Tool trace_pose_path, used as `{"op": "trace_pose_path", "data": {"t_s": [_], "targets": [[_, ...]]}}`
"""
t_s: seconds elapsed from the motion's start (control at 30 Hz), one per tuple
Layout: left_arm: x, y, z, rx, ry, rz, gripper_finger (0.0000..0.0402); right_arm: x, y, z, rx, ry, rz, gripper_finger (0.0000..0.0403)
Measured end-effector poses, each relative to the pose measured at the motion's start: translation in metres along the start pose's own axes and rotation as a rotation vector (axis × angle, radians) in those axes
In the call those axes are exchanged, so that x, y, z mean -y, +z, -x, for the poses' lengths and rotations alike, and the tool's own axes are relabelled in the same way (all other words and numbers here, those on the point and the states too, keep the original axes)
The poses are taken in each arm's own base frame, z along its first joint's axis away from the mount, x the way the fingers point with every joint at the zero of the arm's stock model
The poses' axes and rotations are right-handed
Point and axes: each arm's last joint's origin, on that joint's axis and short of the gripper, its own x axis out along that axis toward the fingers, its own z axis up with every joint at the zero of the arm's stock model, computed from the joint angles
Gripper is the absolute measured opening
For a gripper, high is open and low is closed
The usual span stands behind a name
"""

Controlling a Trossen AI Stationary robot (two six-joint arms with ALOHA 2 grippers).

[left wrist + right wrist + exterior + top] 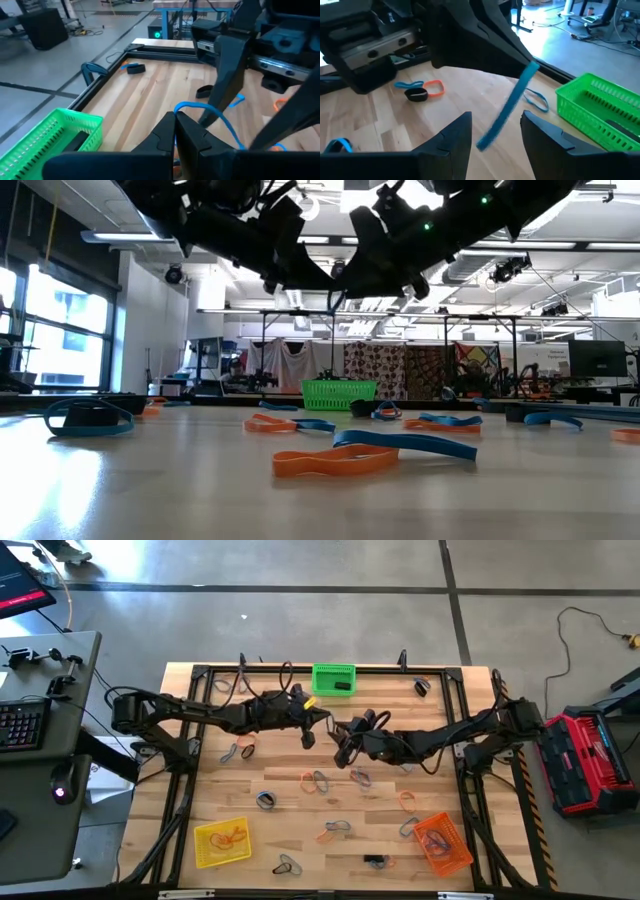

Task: Sort rubber bands into baskets
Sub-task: Put the blue rubber band into the orange bin

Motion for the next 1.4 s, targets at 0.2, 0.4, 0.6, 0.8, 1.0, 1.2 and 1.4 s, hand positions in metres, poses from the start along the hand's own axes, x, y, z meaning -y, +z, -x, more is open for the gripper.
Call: {"op": "trace_pose_path", "data": {"t_s": [0.2,0.4,0.6,0.8,1.0,1.2,1.4], "targets": [[0.003,0.000,0.000,0.001,-0.008,-0.005,0.0000,0.000,0.000,0.000,0.003,0.002,-0.001,0.0138],[0.005,0.002,0.001,0.015,-0.018,-0.005,0.0000,0.001,0.001,-0.001,0.003,-0.004,-0.002,0.0060],[0.006,0.002,0.001,0.017,-0.021,0.022,0.0001,0.001,0.001,-0.001,0.002,-0.003,0.016,0.0010],[0.008,-0.001,0.001,-0.009,-0.038,0.000,0.0036,0.003,0.001,0.003,-0.037,0.018,0.027,0.0002],[0.010,-0.003,0.002,0.001,-0.070,-0.018,0.0089,0.003,0.012,0.012,-0.120,0.003,0.060,0.0001],[0.013,-0.017,0.010,0.138,-0.172,0.008,0.0132,-0.007,0.023,0.022,-0.213,-0.007,0.127,0.0001],[0.013,-0.034,0.018,0.154,-0.205,0.017,0.0152,-0.018,0.033,0.038,-0.357,0.009,0.166,0.0001]]}}
